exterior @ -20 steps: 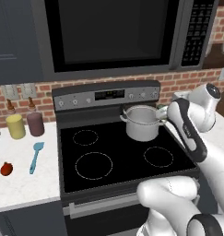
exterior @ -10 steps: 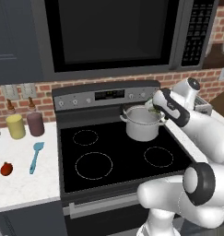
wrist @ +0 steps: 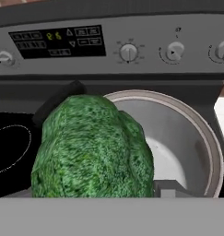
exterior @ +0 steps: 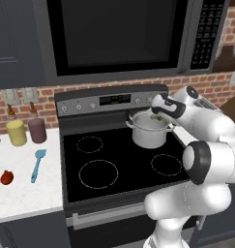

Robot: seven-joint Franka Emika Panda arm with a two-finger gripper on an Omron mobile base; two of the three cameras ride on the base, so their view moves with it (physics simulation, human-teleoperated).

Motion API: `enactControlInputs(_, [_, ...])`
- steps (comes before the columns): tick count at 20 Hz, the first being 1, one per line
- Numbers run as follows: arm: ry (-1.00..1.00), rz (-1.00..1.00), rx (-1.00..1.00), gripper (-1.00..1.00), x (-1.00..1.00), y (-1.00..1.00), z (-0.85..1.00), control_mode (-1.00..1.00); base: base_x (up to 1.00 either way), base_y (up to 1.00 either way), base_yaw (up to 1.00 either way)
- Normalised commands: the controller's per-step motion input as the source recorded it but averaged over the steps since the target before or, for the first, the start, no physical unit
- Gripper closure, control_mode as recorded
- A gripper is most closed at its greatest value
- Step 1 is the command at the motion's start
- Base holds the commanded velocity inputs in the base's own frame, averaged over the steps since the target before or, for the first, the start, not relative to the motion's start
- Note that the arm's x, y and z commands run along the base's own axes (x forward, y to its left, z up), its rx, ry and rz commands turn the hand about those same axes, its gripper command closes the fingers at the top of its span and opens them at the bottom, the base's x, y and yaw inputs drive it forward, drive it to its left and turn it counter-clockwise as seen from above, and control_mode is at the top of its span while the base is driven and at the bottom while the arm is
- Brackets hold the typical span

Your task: Put the broccoli and tomato in the pot. Retrieve the spatula and lightly stir the vegetables in the pot.

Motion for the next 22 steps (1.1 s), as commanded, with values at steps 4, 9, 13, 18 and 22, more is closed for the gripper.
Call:
enactControlInputs(4, [0.00, 0.00, 0.00, 1.00, 0.18, -0.01, -0.24, -1.00, 0.00, 0.00, 0.00])
enactControlInputs(9, [0.00, 0.01, 0.00, 1.00, 0.07, 0.00, -0.23, -1.00, 0.00, 0.00, 0.00])
enactControlInputs(13, [0.00, 0.01, 0.00, 1.00, 0.16, 0.00, -0.19, -1.00, 0.00, 0.00, 0.00])
enactControlInputs(18, [0.03, 0.00, 0.00, 1.00, 0.34, 0.00, -0.08, -1.00, 0.00, 0.00, 0.00])
enactControlInputs(22, [0.06, 0.00, 0.00, -1.00, 0.27, 0.00, -0.11, -1.00, 0.00, 0.00, 0.00])
